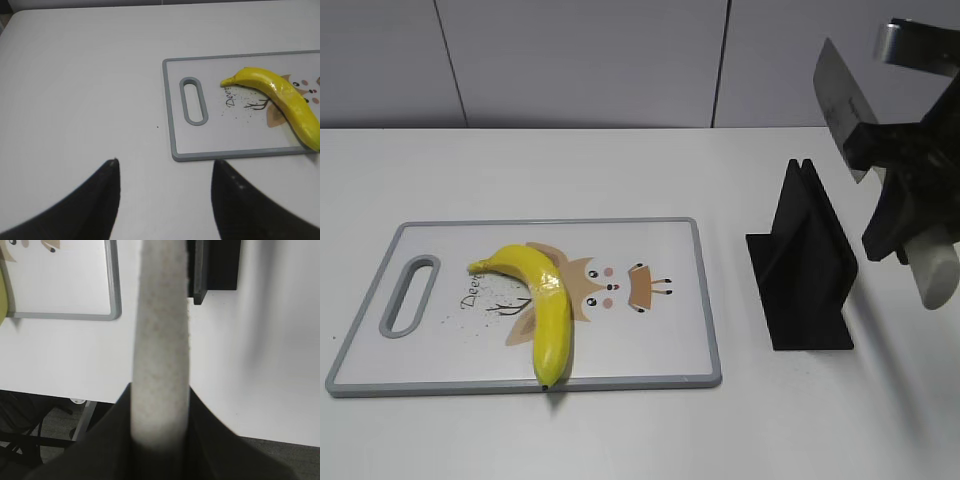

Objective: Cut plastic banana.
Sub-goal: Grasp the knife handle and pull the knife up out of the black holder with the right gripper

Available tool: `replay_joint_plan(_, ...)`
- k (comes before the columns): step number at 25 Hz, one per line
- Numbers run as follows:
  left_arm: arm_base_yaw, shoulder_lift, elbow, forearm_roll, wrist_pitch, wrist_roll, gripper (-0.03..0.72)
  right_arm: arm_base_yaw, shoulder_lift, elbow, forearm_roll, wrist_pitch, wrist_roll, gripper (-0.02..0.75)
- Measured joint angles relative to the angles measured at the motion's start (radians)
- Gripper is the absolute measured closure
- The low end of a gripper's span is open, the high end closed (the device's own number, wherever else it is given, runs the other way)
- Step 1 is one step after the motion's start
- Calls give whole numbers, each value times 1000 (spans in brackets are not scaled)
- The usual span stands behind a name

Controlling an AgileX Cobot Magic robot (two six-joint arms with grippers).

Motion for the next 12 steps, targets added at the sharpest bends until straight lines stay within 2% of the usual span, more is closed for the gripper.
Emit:
replay_joint_plan(6, 0, 22, -19, -1, -23, 0, 125, 0, -27, -31, -5, 49, -119, 549)
replay_joint_plan(12, 0, 207, -116, -28, -133, 23, 125, 0, 19, -152, -45, 73, -302, 549)
